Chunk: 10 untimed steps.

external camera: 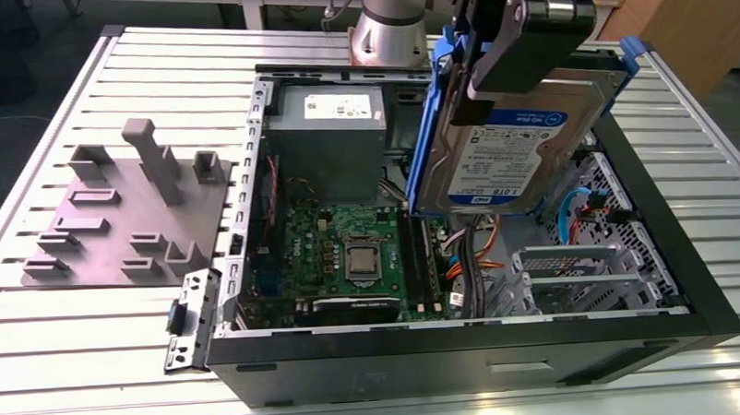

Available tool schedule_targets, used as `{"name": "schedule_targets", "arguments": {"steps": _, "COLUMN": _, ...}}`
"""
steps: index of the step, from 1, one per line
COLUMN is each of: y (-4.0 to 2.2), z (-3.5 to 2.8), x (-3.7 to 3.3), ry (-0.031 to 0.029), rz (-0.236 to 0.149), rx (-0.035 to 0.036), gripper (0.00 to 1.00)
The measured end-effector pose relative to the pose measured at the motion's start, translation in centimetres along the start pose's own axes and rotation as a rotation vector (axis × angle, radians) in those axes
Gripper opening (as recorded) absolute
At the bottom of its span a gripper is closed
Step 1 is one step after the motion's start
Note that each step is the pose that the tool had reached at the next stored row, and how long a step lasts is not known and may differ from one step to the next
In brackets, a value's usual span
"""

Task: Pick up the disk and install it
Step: 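Insert the disk into the insertion slot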

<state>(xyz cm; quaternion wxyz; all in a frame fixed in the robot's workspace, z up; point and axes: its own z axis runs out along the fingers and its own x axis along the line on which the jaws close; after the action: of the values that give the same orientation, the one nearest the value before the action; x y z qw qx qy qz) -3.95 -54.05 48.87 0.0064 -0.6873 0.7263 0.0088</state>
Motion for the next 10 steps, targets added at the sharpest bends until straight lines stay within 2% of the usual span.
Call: {"name": "schedule_targets", "arguments": {"steps": 10, "y": 0.0, "z": 0.03, "x": 0.0, "ry": -0.0001, "rz": 0.0, "rx": 0.0001, "gripper": 0.36}}
